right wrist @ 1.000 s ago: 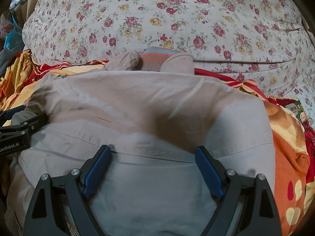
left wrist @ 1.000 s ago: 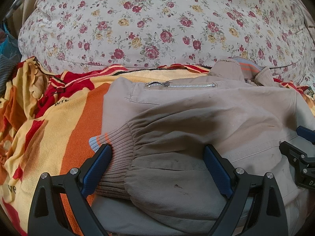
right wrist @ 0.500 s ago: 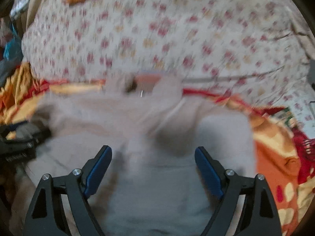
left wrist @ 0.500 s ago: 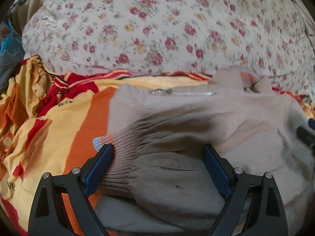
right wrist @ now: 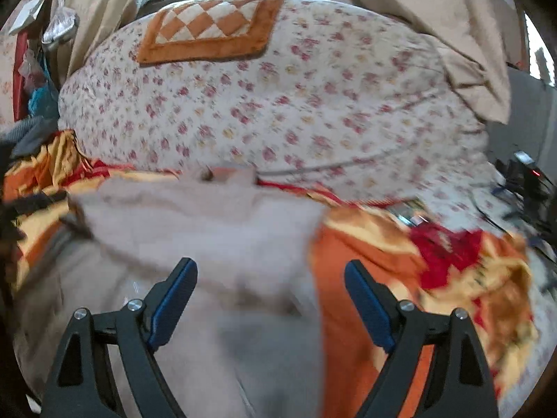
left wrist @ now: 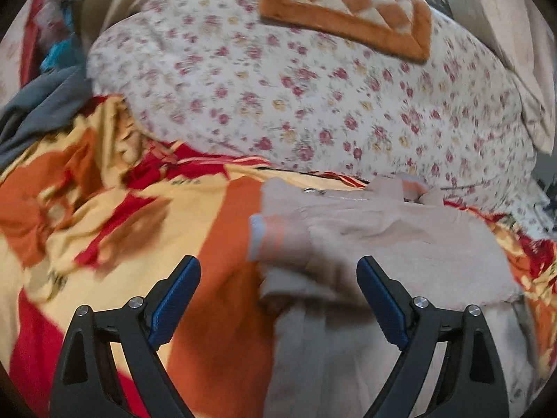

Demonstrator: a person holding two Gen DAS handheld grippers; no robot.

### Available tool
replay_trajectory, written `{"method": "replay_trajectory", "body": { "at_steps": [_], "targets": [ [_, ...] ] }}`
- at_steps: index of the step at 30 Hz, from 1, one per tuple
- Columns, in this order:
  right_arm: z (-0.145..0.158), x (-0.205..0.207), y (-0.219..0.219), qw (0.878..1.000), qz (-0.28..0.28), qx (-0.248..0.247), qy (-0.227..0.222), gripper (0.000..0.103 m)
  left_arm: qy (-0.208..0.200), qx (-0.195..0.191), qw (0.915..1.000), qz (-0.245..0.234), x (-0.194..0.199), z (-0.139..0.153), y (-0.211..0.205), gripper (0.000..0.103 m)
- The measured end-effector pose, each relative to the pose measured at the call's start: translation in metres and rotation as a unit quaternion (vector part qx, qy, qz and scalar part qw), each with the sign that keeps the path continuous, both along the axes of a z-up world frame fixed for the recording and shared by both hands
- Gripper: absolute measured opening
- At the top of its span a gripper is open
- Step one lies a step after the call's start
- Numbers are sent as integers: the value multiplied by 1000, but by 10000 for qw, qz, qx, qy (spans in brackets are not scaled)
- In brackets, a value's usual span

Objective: Fold large clothes

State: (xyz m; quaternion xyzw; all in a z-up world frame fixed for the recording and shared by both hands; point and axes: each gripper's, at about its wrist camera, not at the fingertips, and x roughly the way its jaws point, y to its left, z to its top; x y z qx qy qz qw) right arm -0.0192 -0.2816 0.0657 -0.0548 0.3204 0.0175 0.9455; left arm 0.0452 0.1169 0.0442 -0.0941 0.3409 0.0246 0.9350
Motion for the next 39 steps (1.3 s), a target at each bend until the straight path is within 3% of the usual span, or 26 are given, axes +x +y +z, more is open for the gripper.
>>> {"method": "replay_trajectory", "body": {
  "at_steps": [4,7,10,14,18,21,26,29,32,39],
  "targets": [
    [1,-52,-37,9983,-506,283,-7,89,-60,-148,9998,150,-28,2,10,83],
    [6,-76,-46,9976,-464,497,-165,90,-173,-187,9995,163,-48,5,10,83],
    [-17,-97,-53,9973,-366,523,-355,91,-194,-86,9997,135,-62,3,7,83],
    [-44,-87,-72,9908,-808,1083,24,91,-149,163,9996,168,-73,1,8,83],
    [-46,-88,-76,9871,-800,1382,-118,91,-13,238,9996,172,-82,4,8,83],
    [-46,-86,-69,9889,-738,1279,-148,91,-159,467,9988,-70,-95,6,7,83],
    [-45,-88,-56,9926,-545,1071,-147,91,-70,655,9978,-60,-121,-20,26,82],
    [-46,-89,-52,9932,-534,1017,-181,91,97,79,9999,39,-123,-24,48,81],
    [-46,-88,-50,9937,-554,962,-167,91,48,-181,9996,205,-123,-28,58,81],
    [-48,-83,-45,9944,-586,869,-153,91,31,-353,9990,280,-121,-34,63,81]
  ]
}}
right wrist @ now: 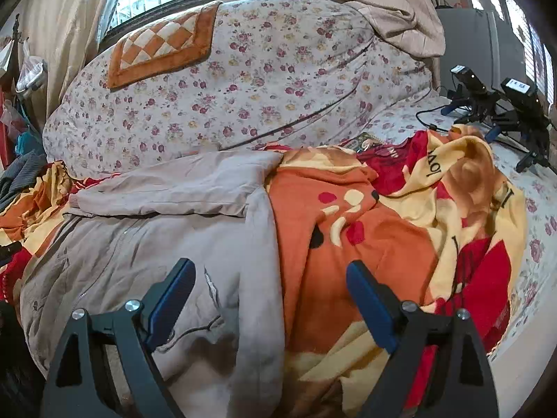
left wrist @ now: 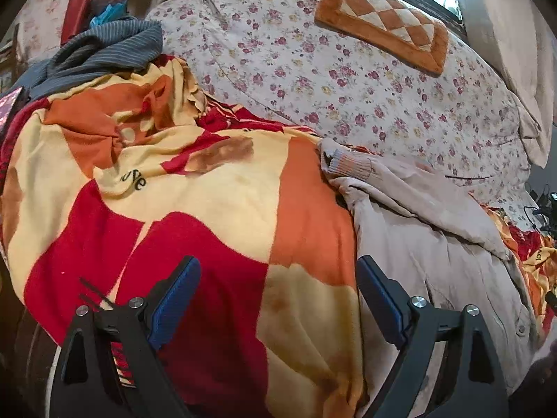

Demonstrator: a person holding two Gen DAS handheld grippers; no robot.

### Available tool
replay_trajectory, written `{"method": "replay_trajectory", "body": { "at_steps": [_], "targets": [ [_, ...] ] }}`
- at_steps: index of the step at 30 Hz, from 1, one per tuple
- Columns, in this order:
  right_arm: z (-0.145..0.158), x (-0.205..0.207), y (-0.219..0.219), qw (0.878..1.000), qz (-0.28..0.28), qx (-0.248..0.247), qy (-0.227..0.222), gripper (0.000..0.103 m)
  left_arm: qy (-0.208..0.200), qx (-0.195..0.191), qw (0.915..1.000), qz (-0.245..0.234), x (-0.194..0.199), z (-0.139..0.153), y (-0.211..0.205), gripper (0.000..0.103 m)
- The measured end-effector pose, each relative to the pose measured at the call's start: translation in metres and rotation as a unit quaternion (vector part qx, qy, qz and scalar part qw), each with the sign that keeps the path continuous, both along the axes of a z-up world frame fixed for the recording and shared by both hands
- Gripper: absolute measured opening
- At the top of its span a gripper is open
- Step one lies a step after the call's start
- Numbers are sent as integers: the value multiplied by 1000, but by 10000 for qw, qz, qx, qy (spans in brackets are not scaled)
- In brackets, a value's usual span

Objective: Fold large clothes

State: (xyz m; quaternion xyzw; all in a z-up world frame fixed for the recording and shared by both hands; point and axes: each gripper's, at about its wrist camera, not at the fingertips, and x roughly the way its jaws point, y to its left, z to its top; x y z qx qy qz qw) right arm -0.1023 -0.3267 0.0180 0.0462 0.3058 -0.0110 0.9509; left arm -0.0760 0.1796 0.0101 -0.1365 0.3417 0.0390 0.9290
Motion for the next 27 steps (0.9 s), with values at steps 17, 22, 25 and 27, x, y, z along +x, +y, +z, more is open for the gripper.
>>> {"method": "replay_trajectory", "body": {
  "at_steps": [17,22,25,27],
  "targets": [
    [-5,3,0,9999,-10,-50,104,91,31,-10,10000,29,1,-3,2,81],
    [-5,3,0,9999,-3,-51,94,91,27,5,10000,16,1,-3,2,81],
    [-4,2,-1,9999,7,-54,87,91,32,8,10000,13,1,-3,2,81],
    [0,-2,0,10000,52,-52,50,91,37,27,10000,10,0,-3,2,81]
  ]
}}
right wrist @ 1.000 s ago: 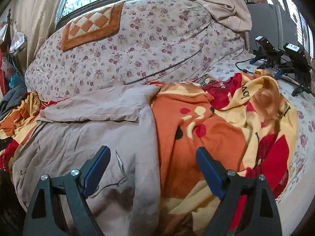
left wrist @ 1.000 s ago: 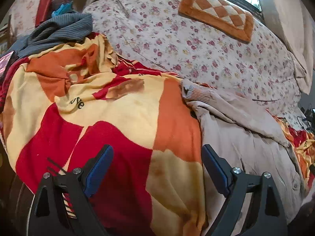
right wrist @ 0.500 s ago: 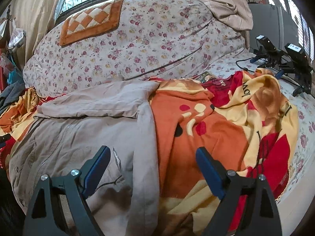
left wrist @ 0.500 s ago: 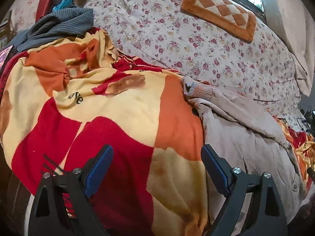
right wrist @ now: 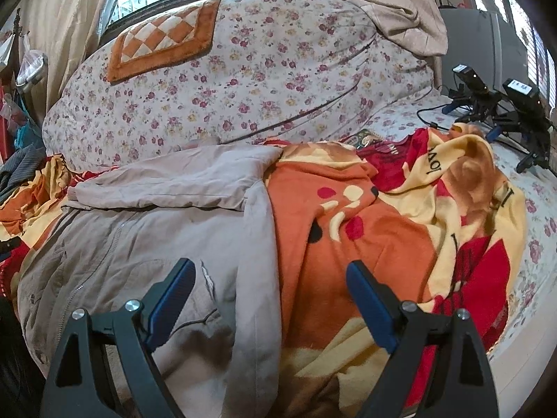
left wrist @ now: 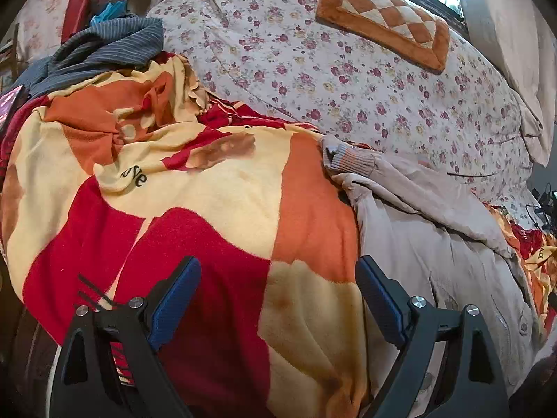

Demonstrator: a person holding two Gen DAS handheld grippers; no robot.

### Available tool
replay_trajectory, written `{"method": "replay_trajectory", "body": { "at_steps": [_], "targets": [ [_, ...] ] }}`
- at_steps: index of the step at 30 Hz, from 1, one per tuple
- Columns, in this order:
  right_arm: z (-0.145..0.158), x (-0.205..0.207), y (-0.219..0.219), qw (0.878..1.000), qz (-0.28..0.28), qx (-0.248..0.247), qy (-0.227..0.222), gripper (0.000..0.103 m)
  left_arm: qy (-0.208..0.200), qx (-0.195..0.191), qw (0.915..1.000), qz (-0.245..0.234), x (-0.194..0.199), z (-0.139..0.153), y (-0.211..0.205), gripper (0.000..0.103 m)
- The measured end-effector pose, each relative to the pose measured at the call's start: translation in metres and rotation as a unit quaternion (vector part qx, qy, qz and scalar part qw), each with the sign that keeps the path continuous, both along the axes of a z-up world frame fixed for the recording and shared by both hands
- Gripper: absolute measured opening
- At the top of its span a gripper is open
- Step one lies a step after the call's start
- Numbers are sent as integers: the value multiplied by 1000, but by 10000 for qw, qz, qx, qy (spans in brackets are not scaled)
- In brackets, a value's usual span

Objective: Fold large clothes

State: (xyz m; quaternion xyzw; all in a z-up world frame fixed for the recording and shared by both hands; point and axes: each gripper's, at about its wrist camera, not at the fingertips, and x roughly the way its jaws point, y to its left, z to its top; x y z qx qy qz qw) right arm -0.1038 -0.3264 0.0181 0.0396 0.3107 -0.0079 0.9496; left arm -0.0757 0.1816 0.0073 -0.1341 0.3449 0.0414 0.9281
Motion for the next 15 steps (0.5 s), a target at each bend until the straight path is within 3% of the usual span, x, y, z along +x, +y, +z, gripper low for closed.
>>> {"method": "replay_trajectory", "body": {
  "at_steps": [15],
  "targets": [
    [-3,-34,-9,9998,85,162,54,91,74,263,9993,-239,-11,2,-10,81]
  ]
}}
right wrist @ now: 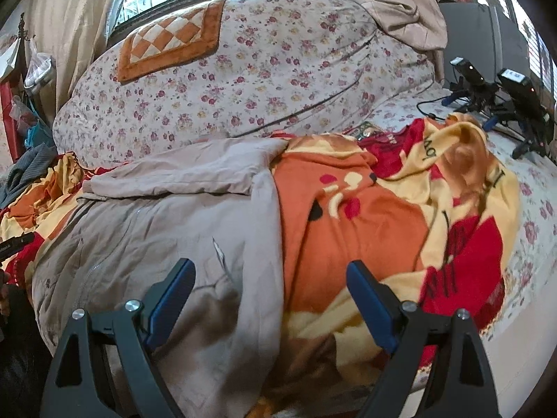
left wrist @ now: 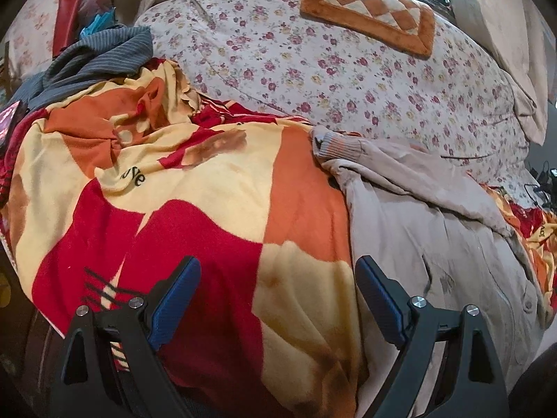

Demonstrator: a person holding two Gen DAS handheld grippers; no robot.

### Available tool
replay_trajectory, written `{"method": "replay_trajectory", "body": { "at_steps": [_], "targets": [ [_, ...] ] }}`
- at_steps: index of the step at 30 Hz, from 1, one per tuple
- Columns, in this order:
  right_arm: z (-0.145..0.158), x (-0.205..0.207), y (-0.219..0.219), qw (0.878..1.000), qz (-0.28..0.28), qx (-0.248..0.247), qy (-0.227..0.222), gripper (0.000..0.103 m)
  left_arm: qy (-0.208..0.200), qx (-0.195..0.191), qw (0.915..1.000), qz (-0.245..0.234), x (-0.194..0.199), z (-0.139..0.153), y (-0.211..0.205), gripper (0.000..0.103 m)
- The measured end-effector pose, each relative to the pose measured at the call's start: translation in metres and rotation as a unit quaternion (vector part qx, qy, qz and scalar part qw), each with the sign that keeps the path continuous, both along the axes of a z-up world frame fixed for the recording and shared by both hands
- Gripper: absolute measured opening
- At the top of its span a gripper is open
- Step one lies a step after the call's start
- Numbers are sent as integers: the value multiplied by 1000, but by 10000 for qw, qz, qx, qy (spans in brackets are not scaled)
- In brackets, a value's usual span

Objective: Fold large clothes

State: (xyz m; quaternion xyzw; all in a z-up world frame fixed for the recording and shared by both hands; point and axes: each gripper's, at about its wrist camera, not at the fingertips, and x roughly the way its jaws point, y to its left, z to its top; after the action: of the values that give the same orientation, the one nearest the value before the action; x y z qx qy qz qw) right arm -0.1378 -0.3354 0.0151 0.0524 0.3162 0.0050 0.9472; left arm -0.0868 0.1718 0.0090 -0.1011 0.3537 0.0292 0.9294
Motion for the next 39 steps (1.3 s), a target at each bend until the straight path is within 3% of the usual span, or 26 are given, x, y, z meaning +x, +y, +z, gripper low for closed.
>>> {"method": "replay_trajectory", "body": {
  "at_steps": [5,20,30,34,36,39],
  "targets": [
    [0,-1,-9,9998,-134,164,-3,91,-23,28,10000,9,-1,0,-2,81],
    [1,1,2,10000,-27,-29,49,91,-52,-84,9999,19,-4,1,2,81],
    [-12,-31,4,9986,285,340,280,91,329,78,9989,-334,-44,-10,-9,81],
    [-27,-38,12,9921,779,727,664,91,382,29,9971,-656,-55,-14,-25,81],
    [-32,-39,21,9901,915,634,853,91,407,67,9959,-809,-59,-16,-35,81],
    [-55,-30,35,9812,1021,432,1577,91,561,56,9933,-1008,-64,-25,-49,81]
  ]
}}
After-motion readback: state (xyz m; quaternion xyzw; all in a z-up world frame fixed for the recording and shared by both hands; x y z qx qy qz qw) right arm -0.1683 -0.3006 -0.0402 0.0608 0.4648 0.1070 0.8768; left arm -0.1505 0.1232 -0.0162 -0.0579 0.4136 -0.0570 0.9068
